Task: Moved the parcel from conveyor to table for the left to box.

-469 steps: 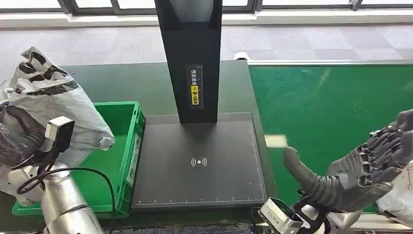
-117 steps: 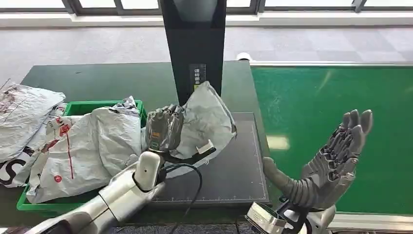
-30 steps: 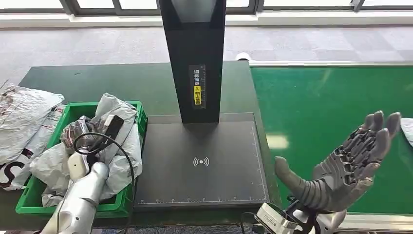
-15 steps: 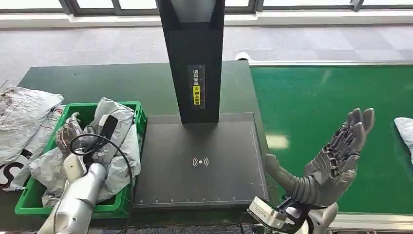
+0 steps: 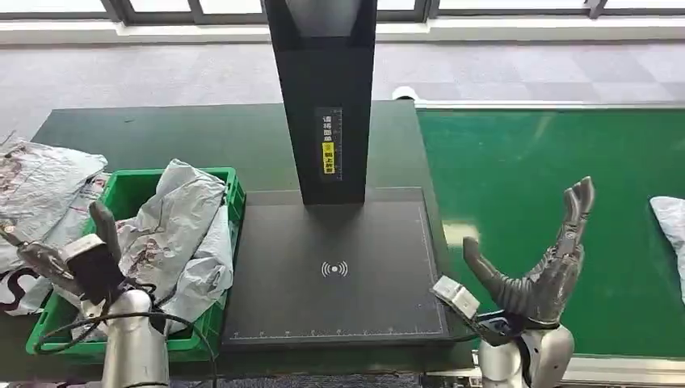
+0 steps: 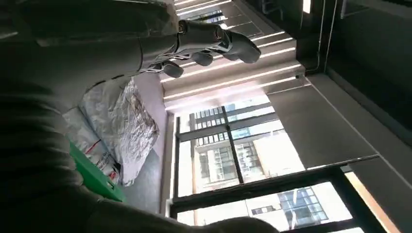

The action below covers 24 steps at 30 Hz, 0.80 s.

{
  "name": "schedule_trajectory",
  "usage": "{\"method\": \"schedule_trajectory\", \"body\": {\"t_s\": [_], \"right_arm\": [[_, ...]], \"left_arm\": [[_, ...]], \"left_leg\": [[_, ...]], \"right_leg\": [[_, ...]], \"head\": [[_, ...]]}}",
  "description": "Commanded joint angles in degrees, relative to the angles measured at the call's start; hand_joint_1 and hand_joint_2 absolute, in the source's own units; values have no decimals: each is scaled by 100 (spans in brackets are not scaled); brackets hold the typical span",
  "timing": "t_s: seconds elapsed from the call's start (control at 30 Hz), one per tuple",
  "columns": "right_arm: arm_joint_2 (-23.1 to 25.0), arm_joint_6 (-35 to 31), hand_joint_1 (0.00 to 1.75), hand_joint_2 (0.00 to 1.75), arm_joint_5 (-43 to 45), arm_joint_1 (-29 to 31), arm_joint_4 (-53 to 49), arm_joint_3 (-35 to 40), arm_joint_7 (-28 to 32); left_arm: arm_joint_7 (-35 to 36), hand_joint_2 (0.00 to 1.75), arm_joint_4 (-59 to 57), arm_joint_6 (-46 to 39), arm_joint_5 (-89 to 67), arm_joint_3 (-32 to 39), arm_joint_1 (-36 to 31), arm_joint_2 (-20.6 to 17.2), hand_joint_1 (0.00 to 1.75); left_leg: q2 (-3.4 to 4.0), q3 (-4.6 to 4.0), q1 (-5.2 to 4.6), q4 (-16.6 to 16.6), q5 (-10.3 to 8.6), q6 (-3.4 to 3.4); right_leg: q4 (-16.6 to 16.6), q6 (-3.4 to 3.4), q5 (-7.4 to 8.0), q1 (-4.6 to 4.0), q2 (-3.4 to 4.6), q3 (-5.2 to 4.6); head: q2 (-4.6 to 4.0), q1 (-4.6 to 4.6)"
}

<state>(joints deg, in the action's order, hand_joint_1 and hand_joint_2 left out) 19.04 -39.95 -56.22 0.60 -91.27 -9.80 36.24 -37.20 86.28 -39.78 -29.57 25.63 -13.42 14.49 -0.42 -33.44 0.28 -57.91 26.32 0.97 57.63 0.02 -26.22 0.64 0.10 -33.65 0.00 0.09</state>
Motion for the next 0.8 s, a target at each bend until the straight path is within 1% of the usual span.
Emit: {"method": "schedule_trajectory", "body": {"t_s": [0.03,0.07,0.1,0.17,0.2,0.23,0.27,0.3,0.33,0.37,0.43,0.47,0.5,0.53,0.6,0.67,0.7,0.73,0.77,0.8], "right_arm": [[96,-5,0,175,-23,329,857,-914,45],[96,-5,0,175,-119,255,847,-979,-125],[96,-5,0,175,-120,249,851,-1053,-147],[96,-5,0,175,-155,335,1076,-1531,-162],[96,-5,0,175,-273,382,1119,-1709,-208],[96,-5,0,175,-367,434,1210,-1870,-267],[96,-5,0,175,-608,613,1522,-2404,-322],[96,-5,0,175,-740,659,1570,-2596,-333],[96,-5,0,175,-772,717,1669,-2775,-299],[84,-5,0,175,-952,882,1906,-3269,-199],[-97,-5,0,175,-1065,1133,2370,-3707,-170],[-206,-5,0,175,-1382,1262,2557,-3955,-324],[-273,-5,0,175,-1350,1338,2736,-4036,-329],[-407,-5,0,175,-1553,1453,2957,-4176,-454],[-564,-5,0,175,-1667,1638,3310,-4475,-524],[-610,-5,0,175,-1762,1675,3392,-4526,-599],[-690,-5,0,175,-1779,1780,3569,-4699,-601],[-738,-5,0,175,-2032,1816,3614,-4771,-814],[-796,-5,0,175,-2099,1876,3710,-4862,-955],[-893,-5,0,175,-2436,1886,3738,-4889,-1295]], "left_arm": [[-115,0,875,-15,100,-495,374,236,0],[-280,0,1105,-22,460,-589,551,190,0],[-280,0,1286,-22,513,-623,630,203,0],[-280,0,1900,-22,907,-988,976,149,0],[-280,0,2010,-22,1009,-1121,1055,113,0],[-280,0,2103,-22,1152,-1314,1137,37,0],[-280,0,2318,232,1693,-1901,1350,-238,0],[-280,175,2384,460,1873,-2037,1402,-286,0],[-280,175,2433,727,2040,-2156,1453,-319,0],[-280,175,2519,1374,2330,-2381,1555,-373,0],[-280,175,2600,2256,2605,-2463,1673,-246,0],[-280,175,2653,2831,2764,-2534,1764,-180,0],[-280,175,2671,3054,2815,-2532,1805,-129,0],[-280,175,2677,3318,2827,-2552,1877,-55,0],[-280,175,2564,3811,2890,-2601,1944,23,0],[-280,175,2515,3925,2905,-2627,1950,36,0],[-280,175,2394,4115,2909,-2668,1937,75,0],[-280,175,2259,4212,2905,-2710,1912,97,0],[-280,175,2119,4412,2991,-2740,1879,121,0],[-280,175,1915,4592,2951,-2840,1817,130,0]], "left_leg": [[5,8,6,7,-1,-2],[9,9,4,5,0,-1],[11,11,7,10,-3,-1],[10,8,6,3,1,0],[12,14,6,9,0,1],[10,14,9,7,1,1],[11,15,10,12,-1,0],[4,15,10,10,-2,-1],[-1,10,9,7,-3,0],[-6,16,8,14,-5,-2],[-4,13,9,9,-5,-2],[-1,10,8,7,-1,-6],[1,17,8,14,-2,-9],[10,16,8,11,2,-10],[11,16,5,11,4,-13],[8,18,2,11,4,-13],[7,21,-1,17,2,-14],[3,18,-5,13,2,-13],[-1,22,-2,20,-1,-14],[1,17,-4,10,2,-13]], "right_leg": [[-12,-1,4,-8,1,11],[-8,-2,2,-6,4,7],[-16,-2,6,-9,6,10],[-7,-1,1,-8,7,5],[-14,0,2,-9,7,12],[-14,0,1,-12,6,12],[-19,0,3,-12,6,13],[-17,1,1,-12,0,14],[-13,1,0,-11,-3,11],[-21,3,0,-10,-9,20],[-17,2,1,-8,-7,16],[-14,3,0,-6,-4,13],[-25,8,2,-5,-5,24],[-21,7,2,-4,5,20],[-19,10,4,3,6,17],[-22,12,5,8,3,20],[-26,11,6,10,1,22],[-20,11,4,14,-2,18],[-30,11,7,11,-7,27],[-17,11,2,13,-3,19]], "head": [[0,0],[0,0],[0,0],[0,0],[0,0],[0,0],[0,0],[0,0],[0,0],[0,0],[0,0],[0,0],[0,0],[0,0],[0,0],[0,0],[0,0],[0,0],[0,0],[0,0]]}}
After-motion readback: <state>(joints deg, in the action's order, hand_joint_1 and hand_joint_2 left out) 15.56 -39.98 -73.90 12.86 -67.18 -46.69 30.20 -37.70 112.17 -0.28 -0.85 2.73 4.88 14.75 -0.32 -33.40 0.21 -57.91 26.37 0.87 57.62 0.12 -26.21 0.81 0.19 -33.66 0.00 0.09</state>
